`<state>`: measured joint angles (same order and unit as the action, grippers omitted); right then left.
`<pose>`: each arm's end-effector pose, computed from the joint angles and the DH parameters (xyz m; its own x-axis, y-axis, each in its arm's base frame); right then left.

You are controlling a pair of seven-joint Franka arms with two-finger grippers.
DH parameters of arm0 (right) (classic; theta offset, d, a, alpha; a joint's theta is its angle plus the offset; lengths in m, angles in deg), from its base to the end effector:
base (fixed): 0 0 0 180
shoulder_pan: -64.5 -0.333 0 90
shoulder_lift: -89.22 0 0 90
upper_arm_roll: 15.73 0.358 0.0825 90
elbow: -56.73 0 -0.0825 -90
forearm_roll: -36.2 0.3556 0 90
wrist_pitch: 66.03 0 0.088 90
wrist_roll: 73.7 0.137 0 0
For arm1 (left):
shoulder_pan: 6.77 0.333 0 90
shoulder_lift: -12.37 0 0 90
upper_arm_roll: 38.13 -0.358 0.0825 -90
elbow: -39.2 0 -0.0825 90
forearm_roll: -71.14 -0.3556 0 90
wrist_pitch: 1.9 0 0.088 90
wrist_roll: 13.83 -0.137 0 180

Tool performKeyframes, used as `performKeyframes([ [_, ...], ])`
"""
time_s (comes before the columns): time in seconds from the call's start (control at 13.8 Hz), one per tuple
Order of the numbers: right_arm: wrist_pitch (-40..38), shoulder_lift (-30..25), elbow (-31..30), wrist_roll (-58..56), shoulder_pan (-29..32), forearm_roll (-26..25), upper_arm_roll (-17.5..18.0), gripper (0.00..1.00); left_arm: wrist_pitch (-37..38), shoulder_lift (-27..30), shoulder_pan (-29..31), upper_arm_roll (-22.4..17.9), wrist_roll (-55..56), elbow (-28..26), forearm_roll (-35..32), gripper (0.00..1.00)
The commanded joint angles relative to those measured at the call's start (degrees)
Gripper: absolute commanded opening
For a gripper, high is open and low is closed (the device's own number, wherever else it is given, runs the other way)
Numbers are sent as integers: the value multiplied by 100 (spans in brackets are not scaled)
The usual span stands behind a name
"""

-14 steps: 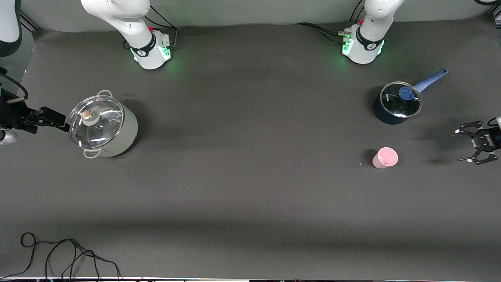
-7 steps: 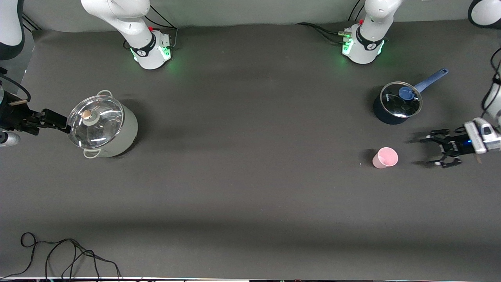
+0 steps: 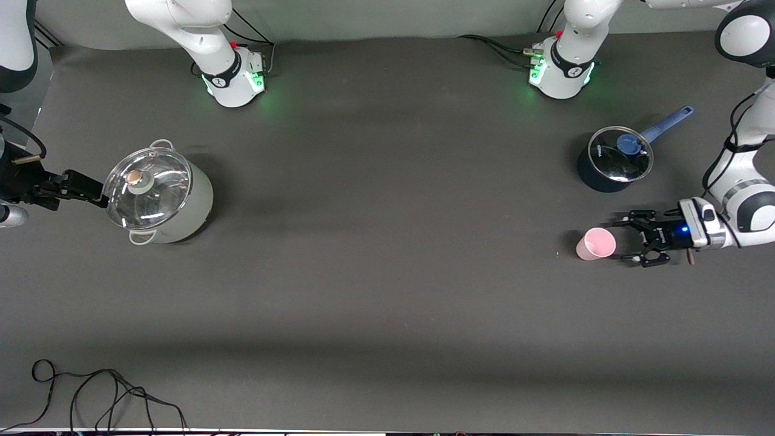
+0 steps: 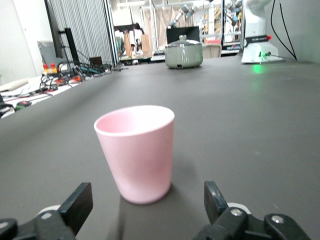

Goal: Transfer pink cup from left to right arm
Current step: 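Lower the left gripper around the pink cup and close it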

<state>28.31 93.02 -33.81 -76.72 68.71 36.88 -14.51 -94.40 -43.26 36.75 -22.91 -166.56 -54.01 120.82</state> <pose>0.5542 -0.0278 0.6031 1.0000 -0.0004 0.0007 -0.0004 -0.9999 -0.0132 0.5594 0.2039 0.1179 -0.0949 -0.2096 0.9732 -0.9947 -0.0200 -0.1013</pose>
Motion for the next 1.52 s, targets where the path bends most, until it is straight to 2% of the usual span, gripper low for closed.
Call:
performKeyframes([
  [0.0,31,42,98,47,-26,82,-43,100,101,-158,-229,-27,-247,66,322,99],
  [0.43,40,33,98,38,-26,82,-60,100,22,-378,-713,-27,-503,66,928,99],
  [0.51,49,42,98,38,-26,90,-60,100,22,-387,-801,-27,-520,66,1025,89],
  [0.58,58,42,98,38,-26,82,-60,100,22,-405,-845,-27,-608,66,1052,55],
  [0.65,58,42,98,38,-26,82,-60,100,22,-448,-845,-18,-1131,83,1087,16],
  [0.72,58,42,98,38,-26,82,-69,100,48,-466,-863,-18,-1867,92,1357,5],
  [0.79,58,51,89,38,-26,82,-69,100,65,-466,-924,-18,-2126,75,1560,0],
  [1.08,84,51,89,38,-26,82,-69,100,48,-466,-1144,-18,-1990,136,1589,0],
  [1.3,76,51,98,152,-26,90,-69,100,302,-396,-1582,25,-902,539,1519,0],
  [1.44,23,7,106,685,0,291,-87,100,198,-379,-1960,113,-619,645,1702,0],
])
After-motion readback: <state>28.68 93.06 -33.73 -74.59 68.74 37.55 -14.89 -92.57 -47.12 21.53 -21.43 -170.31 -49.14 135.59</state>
